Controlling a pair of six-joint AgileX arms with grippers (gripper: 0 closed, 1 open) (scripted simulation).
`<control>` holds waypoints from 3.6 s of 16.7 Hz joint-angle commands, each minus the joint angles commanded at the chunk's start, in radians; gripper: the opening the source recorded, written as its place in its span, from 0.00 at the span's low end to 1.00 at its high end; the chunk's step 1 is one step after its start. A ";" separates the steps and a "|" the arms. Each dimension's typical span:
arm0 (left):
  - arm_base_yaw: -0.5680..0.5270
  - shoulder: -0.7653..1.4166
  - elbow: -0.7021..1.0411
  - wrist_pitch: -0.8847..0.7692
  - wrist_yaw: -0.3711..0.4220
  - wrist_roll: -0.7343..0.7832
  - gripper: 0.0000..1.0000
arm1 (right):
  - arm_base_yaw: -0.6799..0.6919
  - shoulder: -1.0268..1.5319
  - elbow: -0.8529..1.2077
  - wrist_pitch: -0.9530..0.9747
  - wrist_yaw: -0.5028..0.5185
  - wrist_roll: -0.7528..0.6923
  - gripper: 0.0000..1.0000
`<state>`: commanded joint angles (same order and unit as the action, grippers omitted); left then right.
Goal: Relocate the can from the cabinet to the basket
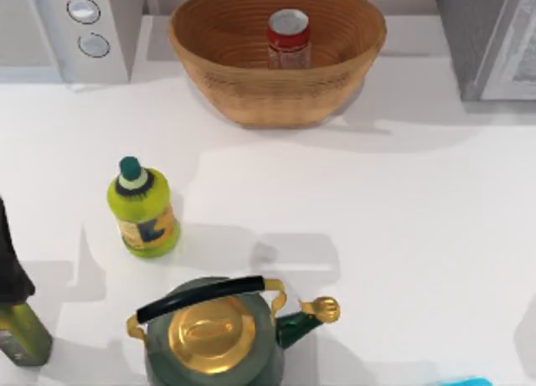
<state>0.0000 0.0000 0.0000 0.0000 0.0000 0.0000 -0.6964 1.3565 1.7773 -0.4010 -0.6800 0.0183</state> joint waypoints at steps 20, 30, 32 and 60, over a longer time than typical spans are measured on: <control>0.000 0.000 0.000 0.000 0.000 0.000 1.00 | 1.139 -0.064 -0.056 -0.037 1.133 0.001 1.00; 0.000 0.000 0.000 0.000 0.000 0.000 1.00 | 1.032 0.064 0.059 0.002 1.069 -0.009 1.00; 0.000 0.000 0.000 0.000 0.000 0.000 1.00 | 1.038 0.044 0.056 0.000 1.075 -0.011 1.00; 0.000 0.000 0.000 0.000 0.000 0.000 1.00 | 0.706 -1.321 -1.733 0.390 0.691 -0.019 1.00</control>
<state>0.0000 0.0000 0.0000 0.0000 0.0000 0.0000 0.0093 0.0351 0.0447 -0.0112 0.0113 -0.0006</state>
